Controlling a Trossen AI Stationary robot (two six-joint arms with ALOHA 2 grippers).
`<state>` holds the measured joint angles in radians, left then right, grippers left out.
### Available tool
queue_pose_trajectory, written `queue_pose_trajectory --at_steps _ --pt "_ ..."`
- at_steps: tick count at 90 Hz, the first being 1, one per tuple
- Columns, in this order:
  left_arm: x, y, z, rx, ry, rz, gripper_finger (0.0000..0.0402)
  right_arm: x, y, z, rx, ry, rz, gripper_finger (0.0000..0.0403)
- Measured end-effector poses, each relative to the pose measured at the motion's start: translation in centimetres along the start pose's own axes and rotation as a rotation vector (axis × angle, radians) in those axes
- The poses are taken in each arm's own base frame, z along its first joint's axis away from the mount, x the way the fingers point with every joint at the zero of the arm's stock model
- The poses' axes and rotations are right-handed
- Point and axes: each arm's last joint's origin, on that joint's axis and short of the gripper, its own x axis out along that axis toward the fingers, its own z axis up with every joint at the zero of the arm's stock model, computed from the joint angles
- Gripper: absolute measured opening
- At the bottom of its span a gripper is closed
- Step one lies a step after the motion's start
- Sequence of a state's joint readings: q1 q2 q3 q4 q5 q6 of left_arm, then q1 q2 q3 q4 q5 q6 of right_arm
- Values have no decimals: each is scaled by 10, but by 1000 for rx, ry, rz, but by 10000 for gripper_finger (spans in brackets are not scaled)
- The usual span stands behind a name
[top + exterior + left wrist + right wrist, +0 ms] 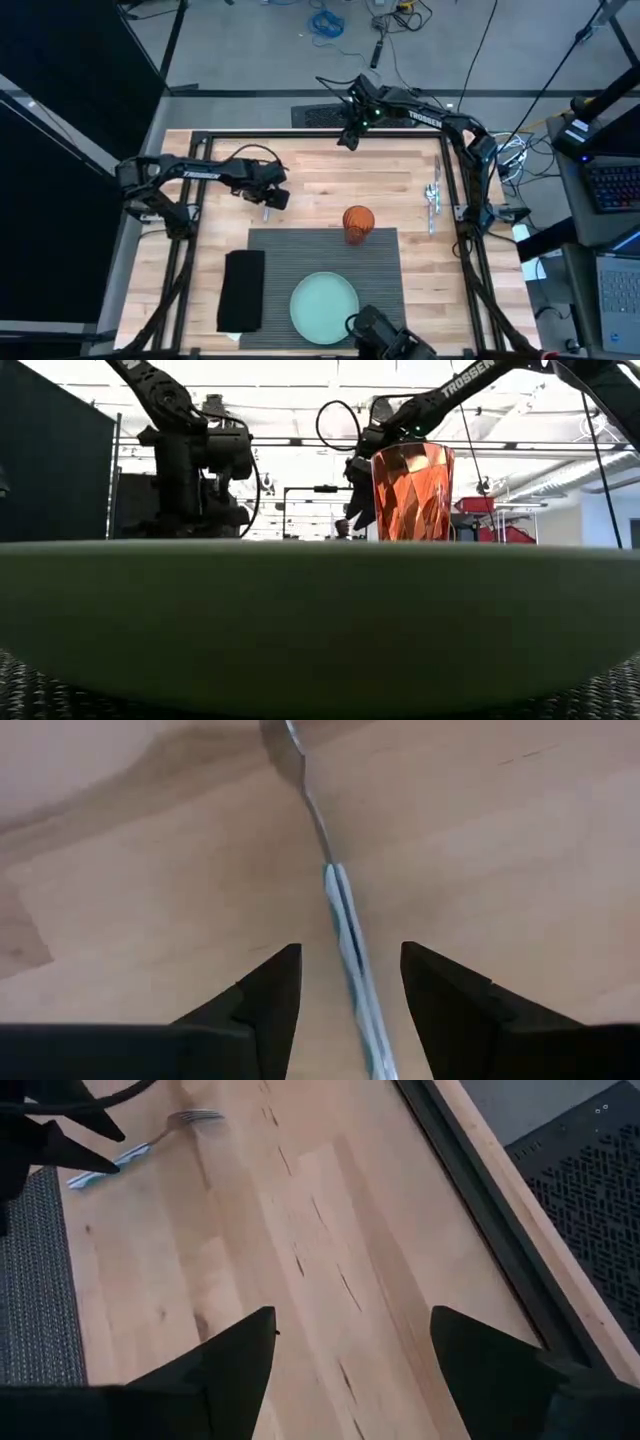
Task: Set table place
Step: Put the blue fork on top of the black napkin
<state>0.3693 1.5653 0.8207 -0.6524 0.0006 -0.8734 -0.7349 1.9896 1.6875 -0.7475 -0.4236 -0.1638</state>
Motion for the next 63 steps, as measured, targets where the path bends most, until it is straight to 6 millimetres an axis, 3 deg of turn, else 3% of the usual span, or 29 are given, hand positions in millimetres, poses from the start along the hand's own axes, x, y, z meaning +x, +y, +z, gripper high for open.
queue_pose_trajectory --at_steps 46,63 --pt "9 -6 -3 41 28 1 155 0 0 -1 31 11 1 254" --pt "10 -5 -4 48 31 11 106 0 1 -1 39 12 1 254"
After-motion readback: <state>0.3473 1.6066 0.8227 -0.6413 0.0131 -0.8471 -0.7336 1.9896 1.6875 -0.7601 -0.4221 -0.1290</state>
